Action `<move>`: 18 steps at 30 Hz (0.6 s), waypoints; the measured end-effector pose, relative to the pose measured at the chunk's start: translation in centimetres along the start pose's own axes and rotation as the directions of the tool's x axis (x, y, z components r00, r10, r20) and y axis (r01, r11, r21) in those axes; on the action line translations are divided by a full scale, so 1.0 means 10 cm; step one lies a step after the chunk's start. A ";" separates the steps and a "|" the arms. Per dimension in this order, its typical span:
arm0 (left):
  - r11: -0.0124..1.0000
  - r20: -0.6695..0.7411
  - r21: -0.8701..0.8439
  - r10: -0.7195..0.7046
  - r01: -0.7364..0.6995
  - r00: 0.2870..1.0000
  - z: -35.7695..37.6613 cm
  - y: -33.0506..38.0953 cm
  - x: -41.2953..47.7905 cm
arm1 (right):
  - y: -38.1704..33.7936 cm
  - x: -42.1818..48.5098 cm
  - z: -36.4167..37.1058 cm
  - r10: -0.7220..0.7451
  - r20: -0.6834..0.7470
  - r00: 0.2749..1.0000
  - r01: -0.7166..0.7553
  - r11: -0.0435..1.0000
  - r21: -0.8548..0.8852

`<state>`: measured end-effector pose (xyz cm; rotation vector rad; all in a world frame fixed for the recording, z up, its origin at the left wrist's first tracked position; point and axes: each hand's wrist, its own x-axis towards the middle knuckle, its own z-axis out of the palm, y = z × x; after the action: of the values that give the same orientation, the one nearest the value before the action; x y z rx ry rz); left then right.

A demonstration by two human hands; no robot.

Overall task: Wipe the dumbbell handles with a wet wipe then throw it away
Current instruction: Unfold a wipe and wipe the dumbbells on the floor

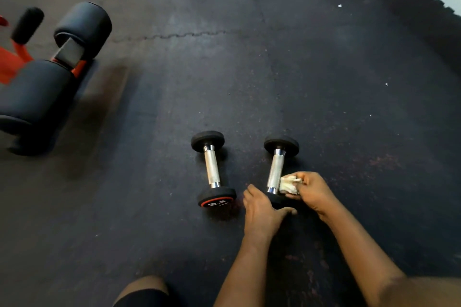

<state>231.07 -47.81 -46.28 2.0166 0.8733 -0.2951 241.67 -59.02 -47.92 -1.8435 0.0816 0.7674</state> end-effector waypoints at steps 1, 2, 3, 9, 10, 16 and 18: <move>1.000 -0.020 0.021 0.024 -0.023 1.000 -0.04 -0.01 -0.02 | -0.05 -0.01 -0.04 -0.030 -0.021 0.999 0.030 1.000 -0.010; 0.999 -0.054 0.026 0.043 -0.042 0.998 -0.09 -0.03 -0.06 | -0.10 -0.02 -0.07 -0.075 -0.059 0.995 0.073 0.997 -0.037; 0.998 -0.101 0.008 0.057 -0.056 0.993 -0.18 -0.07 -0.09 | -0.17 -0.01 -0.05 -0.123 -0.095 0.988 0.117 0.991 -0.069; 0.993 -0.495 0.027 0.113 -0.115 0.861 -0.73 -0.34 -0.22 | -0.60 0.07 0.41 -0.348 0.054 0.936 0.351 0.907 -0.233; 0.995 -0.558 0.070 0.095 -0.067 0.824 -0.81 -0.41 -0.20 | -0.65 0.11 0.55 -0.390 0.118 0.913 0.407 0.862 -0.301; 0.925 -0.225 -0.130 -0.379 0.357 0.898 -0.92 -0.58 0.13 | -0.84 0.27 1.27 -0.477 0.519 0.709 0.698 0.579 -0.422; 0.884 -0.138 -0.271 -0.428 0.382 0.893 -0.89 -0.60 0.23 | -0.86 0.31 1.44 -0.373 0.706 0.602 0.782 0.451 -0.429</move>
<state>227.58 -37.39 -46.21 1.6446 1.3947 -0.2138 240.93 -42.14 -45.50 -2.0558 -1.3985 0.7797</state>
